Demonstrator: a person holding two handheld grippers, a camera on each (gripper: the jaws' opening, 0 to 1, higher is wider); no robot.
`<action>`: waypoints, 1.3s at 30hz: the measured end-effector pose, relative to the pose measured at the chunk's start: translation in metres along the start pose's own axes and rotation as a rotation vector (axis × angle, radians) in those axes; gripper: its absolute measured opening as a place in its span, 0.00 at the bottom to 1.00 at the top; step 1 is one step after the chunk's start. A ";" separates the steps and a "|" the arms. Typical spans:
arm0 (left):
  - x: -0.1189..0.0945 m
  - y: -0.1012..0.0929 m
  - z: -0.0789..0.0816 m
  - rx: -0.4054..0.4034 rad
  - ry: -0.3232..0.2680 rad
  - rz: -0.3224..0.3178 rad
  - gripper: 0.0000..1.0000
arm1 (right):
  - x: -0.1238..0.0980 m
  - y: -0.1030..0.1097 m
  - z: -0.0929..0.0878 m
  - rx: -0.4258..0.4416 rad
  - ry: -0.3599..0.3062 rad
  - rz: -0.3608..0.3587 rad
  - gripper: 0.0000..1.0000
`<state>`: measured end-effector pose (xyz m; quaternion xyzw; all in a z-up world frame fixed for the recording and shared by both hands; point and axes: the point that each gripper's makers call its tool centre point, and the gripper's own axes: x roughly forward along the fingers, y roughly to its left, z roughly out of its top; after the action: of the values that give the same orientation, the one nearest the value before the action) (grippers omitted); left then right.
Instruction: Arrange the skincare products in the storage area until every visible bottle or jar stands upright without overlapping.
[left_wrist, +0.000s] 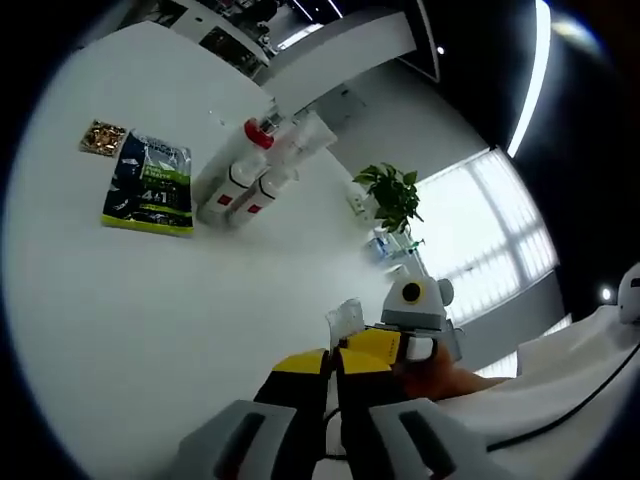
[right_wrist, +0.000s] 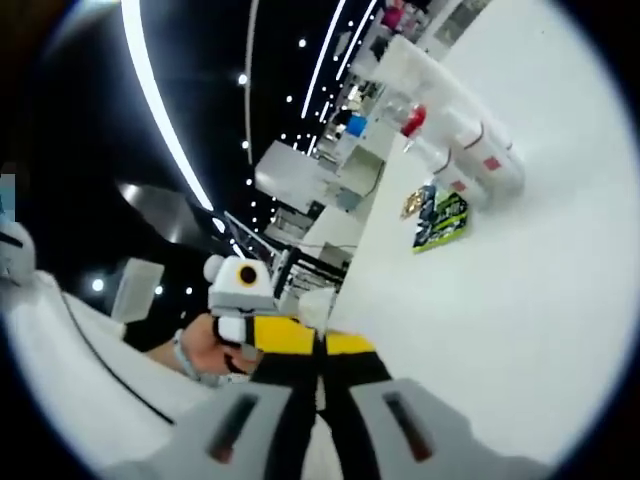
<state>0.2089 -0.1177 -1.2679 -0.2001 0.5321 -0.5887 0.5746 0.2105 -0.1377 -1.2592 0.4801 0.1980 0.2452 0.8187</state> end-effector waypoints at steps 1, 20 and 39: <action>0.000 0.000 0.000 0.003 0.002 0.000 0.04 | 0.000 0.000 0.001 0.004 -0.004 0.003 0.00; -0.001 -0.008 -0.013 -0.042 0.006 -0.051 0.00 | -0.002 0.004 0.003 -0.038 -0.035 -0.013 0.04; 0.007 -0.016 -0.015 -0.105 -0.016 -0.085 0.03 | -0.016 0.007 0.013 0.035 -0.096 0.028 0.00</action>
<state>0.1872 -0.1215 -1.2620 -0.2572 0.5486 -0.5821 0.5422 0.2036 -0.1529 -1.2460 0.5083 0.1560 0.2298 0.8152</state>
